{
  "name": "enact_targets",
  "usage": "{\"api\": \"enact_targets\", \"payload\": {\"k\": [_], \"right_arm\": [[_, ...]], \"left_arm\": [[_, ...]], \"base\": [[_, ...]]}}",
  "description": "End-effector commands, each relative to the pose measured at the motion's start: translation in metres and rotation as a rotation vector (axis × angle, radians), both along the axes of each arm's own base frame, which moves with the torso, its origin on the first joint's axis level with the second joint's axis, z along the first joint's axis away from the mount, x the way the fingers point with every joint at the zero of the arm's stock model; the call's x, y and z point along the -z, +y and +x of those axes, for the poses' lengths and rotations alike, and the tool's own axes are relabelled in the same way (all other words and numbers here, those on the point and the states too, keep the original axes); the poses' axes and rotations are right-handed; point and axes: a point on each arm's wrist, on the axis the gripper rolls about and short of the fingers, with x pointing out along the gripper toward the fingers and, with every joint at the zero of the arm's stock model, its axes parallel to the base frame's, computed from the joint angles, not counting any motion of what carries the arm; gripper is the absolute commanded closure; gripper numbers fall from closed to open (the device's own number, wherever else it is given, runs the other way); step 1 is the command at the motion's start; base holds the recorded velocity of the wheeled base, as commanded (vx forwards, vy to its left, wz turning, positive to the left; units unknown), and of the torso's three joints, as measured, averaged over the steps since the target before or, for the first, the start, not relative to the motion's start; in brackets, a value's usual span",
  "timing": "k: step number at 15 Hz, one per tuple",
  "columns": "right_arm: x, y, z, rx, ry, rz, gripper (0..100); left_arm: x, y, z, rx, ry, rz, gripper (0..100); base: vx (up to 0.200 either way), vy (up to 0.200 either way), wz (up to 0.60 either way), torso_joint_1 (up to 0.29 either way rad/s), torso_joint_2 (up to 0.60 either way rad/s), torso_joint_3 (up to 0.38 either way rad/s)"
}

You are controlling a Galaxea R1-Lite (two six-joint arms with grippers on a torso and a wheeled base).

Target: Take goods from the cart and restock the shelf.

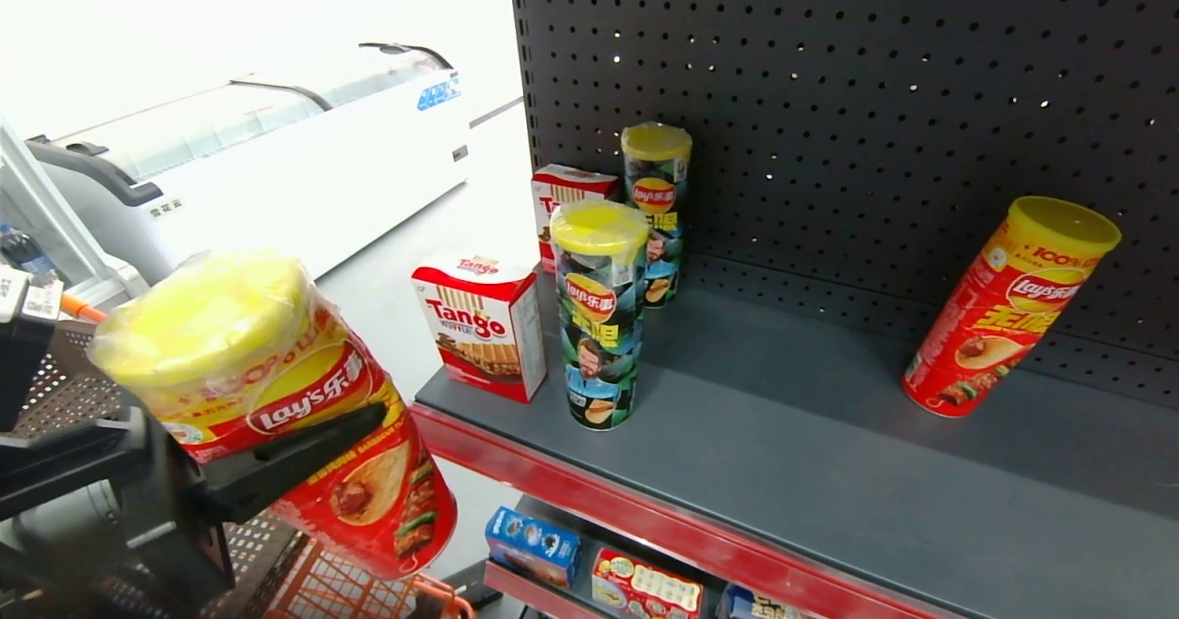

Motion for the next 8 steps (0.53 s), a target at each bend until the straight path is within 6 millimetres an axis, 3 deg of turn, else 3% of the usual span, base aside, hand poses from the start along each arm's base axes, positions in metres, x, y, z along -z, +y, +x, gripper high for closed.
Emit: {"api": "enact_targets", "payload": {"k": [1, 4, 8], "right_arm": [[0.0, 0.0, 0.0001, -0.002, 0.002, 0.0, 0], [-0.0001, 0.0, 0.0001, 0.0, 0.001, 0.0, 0], [-0.0001, 0.0, 0.0001, -0.002, 0.001, -0.002, 0]], "left_arm": [[0.0001, -0.0005, -0.0003, 0.015, 0.001, 0.001, 100], [0.0033, -0.0016, -0.0022, 0.079, 0.012, 0.004, 100], [0.0035, -0.0017, -0.0012, 0.082, 0.015, 0.005, 100]], "base": [[0.0, 0.0, 0.0, 0.0, 0.0, 0.0], [0.0, 0.0, 0.0, 0.0, 0.0, 0.0], [0.0, 0.0, -0.6, -0.001, 0.0, 0.001]]}}
